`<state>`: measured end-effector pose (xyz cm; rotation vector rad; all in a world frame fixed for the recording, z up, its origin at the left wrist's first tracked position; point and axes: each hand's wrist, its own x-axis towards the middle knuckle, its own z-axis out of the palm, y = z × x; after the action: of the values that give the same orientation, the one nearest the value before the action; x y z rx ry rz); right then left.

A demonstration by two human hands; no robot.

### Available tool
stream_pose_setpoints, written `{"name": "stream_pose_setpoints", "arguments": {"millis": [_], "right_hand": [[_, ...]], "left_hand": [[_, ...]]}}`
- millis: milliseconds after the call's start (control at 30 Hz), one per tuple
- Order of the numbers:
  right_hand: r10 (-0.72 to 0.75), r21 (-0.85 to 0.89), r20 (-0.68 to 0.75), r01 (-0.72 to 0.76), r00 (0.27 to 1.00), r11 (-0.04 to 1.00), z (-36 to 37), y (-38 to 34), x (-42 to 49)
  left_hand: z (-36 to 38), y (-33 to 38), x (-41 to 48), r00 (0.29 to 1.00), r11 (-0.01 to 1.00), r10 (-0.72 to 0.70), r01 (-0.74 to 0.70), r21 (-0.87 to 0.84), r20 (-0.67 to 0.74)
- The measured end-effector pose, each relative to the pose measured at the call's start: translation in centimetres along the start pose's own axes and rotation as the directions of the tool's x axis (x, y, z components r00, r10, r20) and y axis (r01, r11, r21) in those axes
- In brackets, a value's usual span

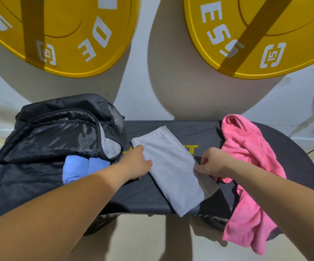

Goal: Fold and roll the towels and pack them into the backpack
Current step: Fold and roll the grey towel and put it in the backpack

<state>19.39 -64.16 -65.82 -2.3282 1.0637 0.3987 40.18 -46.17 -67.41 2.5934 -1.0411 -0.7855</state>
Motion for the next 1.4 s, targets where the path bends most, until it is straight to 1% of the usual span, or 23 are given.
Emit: {"name": "stream_pose_setpoints", "arguments": {"millis": [100, 167, 233, 267, 333, 367, 433, 500, 533, 567, 600, 667, 767, 833, 900, 967, 1033, 1067, 1133, 1167, 1233, 1300, 1400], "right_hand": [[0.017, -0.053, -0.013, -0.018, 1.0, 0.998, 0.3, -0.4, 0.2], [0.063, 0.034, 0.06, -0.065, 0.996, 0.997, 0.3, -0.7, 0.1], [0.096, 0.151, 0.162, -0.121, 0.982, 0.981, 0.7, -1.3, -0.1], [0.095, 0.185, 0.188, -0.13, 0.978, 0.974, 1.1, -1.6, -0.2], [0.072, 0.189, 0.195, -0.109, 0.978, 0.976, 2.0, -2.3, -0.3], [0.061, 0.16, 0.187, -0.091, 0.98, 0.983, 2.3, -2.7, -0.3], [0.008, 0.012, 0.105, -0.01, 0.994, 1.0, 2.0, -3.0, -0.5], [-0.106, -0.206, -0.03, 0.098, 0.994, 0.974, 1.3, -3.2, -0.6], [-0.171, -0.245, -0.058, 0.153, 0.984, 0.957, 1.1, -3.3, -0.7], [-0.237, -0.225, -0.053, 0.219, 0.97, 0.949, 1.1, -3.4, -0.9], [-0.291, -0.168, -0.035, 0.281, 0.956, 0.945, 1.3, -3.6, -1.3], [-0.365, -0.097, -0.014, 0.362, 0.931, 0.927, 2.2, -3.9, -2.1], [-0.428, -0.143, 0.043, 0.429, 0.903, 0.892, 3.8, -3.2, -3.1], [-0.485, -0.144, 0.072, 0.491, 0.871, 0.859, 4.7, -2.2, -3.4], [-0.516, -0.095, 0.067, 0.52, 0.854, 0.849, 5.0, -1.4, -3.2], [-0.545, -0.101, 0.071, 0.549, 0.836, 0.829, 4.9, -1.2, -3.1], [-0.588, -0.205, 0.046, 0.583, 0.808, 0.786, 5.1, -1.5, -3.5], [-0.624, -0.282, 0.001, 0.598, 0.782, 0.75, 5.2, -1.8, -3.9], [-0.706, -0.392, -0.084, 0.628, 0.703, 0.672, 6.0, -2.3, -4.5], [-0.732, -0.423, -0.091, 0.639, 0.675, 0.642, 6.4, -2.6, -4.7], [-0.764, -0.471, -0.081, 0.651, 0.641, 0.596, 7.3, -3.0, -4.7], [-0.78, -0.526, -0.115, 0.629, 0.615, 0.573, 8.2, -3.2, -4.2], [-0.764, -0.531, -0.236, 0.579, 0.6, 0.618, 8.5, -3.3, -4.0]], "left_hand": [[0.3, 0.4, 0.8, 0.999, 0.992, -0.025, 0.021, -0.123, -0.031], [0.2, 1.0, 1.4, 0.997, 0.99, -0.007, -0.003, -0.14, -0.073], [-0.1, 1.4, 2.0, 0.977, 0.992, 0.031, -0.056, -0.113, -0.21], [-0.4, 1.5, 2.4, 0.956, 0.991, 0.051, -0.085, -0.105, -0.29], [-0.9, 1.3, 2.8, 0.92, 0.985, 0.085, -0.135, -0.105, -0.383], [-1.1, 1.1, 2.8, 0.918, 0.984, 0.099, -0.149, -0.102, -0.384], [-1.2, 0.5, 2.2, 0.926, 0.981, 0.158, -0.185, -0.048, -0.342], [-1.4, 0.1, 0.5, 0.91, 0.955, 0.295, -0.292, 0.057, -0.291], [-1.5, 0.0, -0.7, 0.89, 0.926, 0.379, -0.364, 0.105, -0.253], [-1.5, -0.1, -2.0, 0.871, 0.891, 0.45, -0.427, 0.153, -0.195], [-1.4, -0.2, -3.3, 0.849, 0.851, 0.513, -0.484, 0.202, -0.125], [-0.9, -0.4, -5.7, 0.8, 0.765, 0.6, -0.579, 0.282, 0.014], [0.7, -0.8, -8.1, 0.748, 0.651, 0.63, -0.656, 0.382, 0.211], [1.9, -0.9, -8.6, 0.75, 0.622, 0.602, -0.656, 0.427, 0.276], [2.2, -1.0, -8.3, 0.766, 0.634, 0.568, -0.641, 0.432, 0.302], [1.9, -1.2, -7.8, 0.759, 0.643, 0.569, -0.651, 0.403, 0.318], [1.8, -1.5, -7.4, 0.767, 0.665, 0.565, -0.641, 0.384, 0.304], [1.9, -1.4, -7.5, 0.778, 0.662, 0.556, -0.627, 0.41, 0.293], [2.5, -1.1, -7.9, 0.796, 0.641, 0.54, -0.6, 0.479, 0.275], [2.8, -0.8, -8.1, 0.805, 0.652, 0.533, -0.588, 0.479, 0.262], [2.8, -0.9, -8.2, 0.824, 0.739, 0.527, -0.566, 0.366, 0.209], [2.2, -1.5, -8.0, 0.844, 0.812, 0.522, -0.537, 0.23, 0.128], [0.9, -2.4, -7.9, 0.875, 0.87, 0.481, -0.484, 0.099, 0.055]]}}
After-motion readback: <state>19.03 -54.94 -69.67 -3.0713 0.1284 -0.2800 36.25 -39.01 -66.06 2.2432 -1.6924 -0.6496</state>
